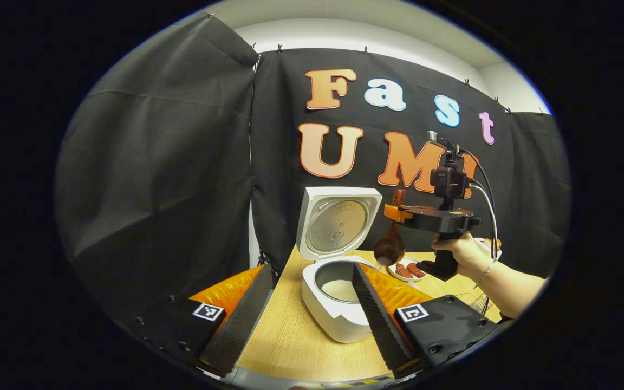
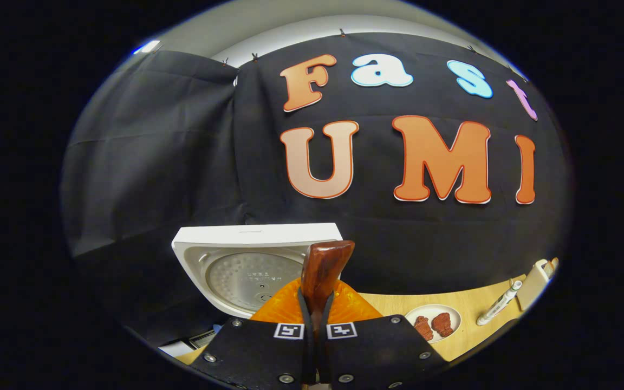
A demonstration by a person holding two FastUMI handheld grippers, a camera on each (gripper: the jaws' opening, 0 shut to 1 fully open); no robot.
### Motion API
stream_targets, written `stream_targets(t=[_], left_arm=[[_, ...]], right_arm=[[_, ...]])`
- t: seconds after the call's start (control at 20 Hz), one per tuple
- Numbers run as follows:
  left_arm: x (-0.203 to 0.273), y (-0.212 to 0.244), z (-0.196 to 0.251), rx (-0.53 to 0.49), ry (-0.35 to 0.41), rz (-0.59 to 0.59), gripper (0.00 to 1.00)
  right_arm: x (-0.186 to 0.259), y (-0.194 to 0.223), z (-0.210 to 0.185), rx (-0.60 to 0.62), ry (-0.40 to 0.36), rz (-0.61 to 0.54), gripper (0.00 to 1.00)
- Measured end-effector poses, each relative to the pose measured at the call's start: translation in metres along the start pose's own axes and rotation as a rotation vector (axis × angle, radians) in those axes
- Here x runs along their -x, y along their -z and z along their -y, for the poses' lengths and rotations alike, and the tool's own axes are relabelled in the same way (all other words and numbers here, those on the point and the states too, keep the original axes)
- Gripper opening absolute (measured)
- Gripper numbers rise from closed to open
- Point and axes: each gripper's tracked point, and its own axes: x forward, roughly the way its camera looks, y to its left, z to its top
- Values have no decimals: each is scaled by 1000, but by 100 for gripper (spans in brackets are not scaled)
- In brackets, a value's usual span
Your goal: Close the left gripper, press the button to open the rice cooker; take a wooden spoon from the chopstick holder with the right hand, scoop a spoonful of rice and pour it into the rice cooker, then put the wooden spoon back into the chopstick holder.
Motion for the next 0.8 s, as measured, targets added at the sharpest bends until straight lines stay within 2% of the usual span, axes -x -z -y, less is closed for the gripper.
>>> stream_targets(t=[0.4, 0.8], left_arm=[[0, 3, 3, -5, -5, -7, 100], [2, 6, 4, -12, -16, -13, 100]], right_arm=[[4, 0, -31, 205, -107, 27, 1], [4, 6, -35, 238, -154, 22, 1]])
